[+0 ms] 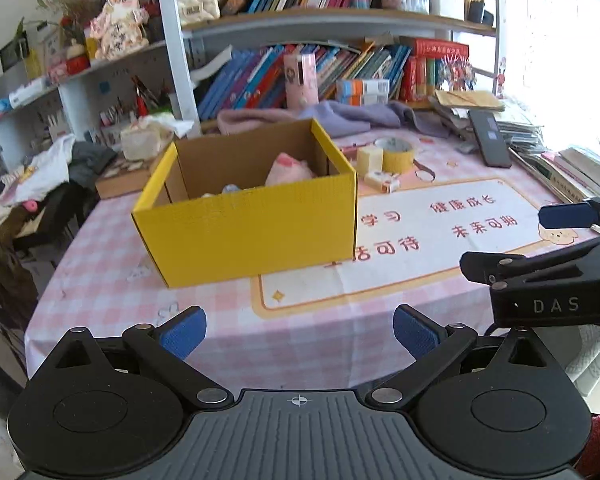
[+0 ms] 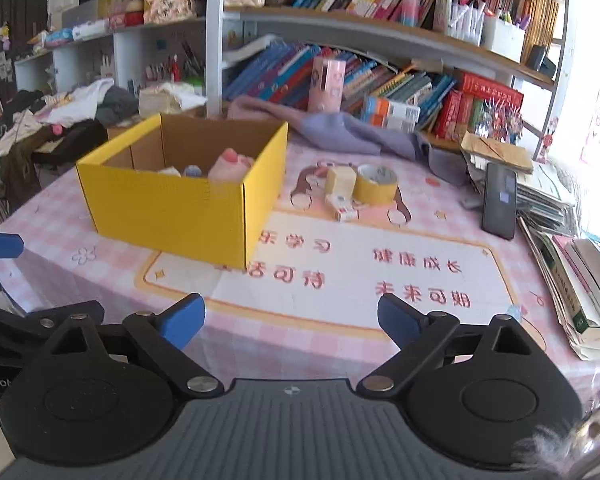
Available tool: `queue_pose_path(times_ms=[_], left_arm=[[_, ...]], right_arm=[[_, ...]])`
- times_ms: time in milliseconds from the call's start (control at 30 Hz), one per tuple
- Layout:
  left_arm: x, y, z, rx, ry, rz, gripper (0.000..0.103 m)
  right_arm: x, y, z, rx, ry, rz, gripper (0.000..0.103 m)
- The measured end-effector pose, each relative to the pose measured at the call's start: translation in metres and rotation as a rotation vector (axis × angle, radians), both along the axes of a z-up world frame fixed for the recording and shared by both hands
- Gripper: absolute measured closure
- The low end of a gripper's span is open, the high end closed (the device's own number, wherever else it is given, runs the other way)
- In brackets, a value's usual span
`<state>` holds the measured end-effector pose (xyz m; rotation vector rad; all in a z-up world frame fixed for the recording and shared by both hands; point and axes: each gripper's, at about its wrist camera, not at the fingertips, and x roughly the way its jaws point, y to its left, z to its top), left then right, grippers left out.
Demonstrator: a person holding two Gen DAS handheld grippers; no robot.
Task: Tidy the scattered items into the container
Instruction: 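Withdraw both tools up and away from the yellow box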
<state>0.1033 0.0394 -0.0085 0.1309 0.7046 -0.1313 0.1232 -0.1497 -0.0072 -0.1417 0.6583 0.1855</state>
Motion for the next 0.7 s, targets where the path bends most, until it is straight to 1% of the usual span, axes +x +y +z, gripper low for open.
queue_pose_path(times_ms=[133,300,500,700], left_arm=[[0.002,-0.002,-0.002,-0.032,0.013,-0.007,0.002],[0.004,-0.012,-0.007,-0.036,0.039,-0.037,0.002],[0.006,-0.023,-0.011,-0.049,0.058,-0.089,0.002],[0.009,-0.038,-0.017,-0.04,0.079,-0.158,0.002]], right_arm=[[-0.002,-0.006,-0.002,-0.009,0.004,-0.008,0.006],[-0.005,-0.014,-0.005,-0.017,0.018,-0.033,0.006],[-0.007,-0.024,-0.009,-0.023,0.032,-0.067,0.005],[-0.003,-0.034,-0.015,-0.004,0.052,-0.11,0.005]])
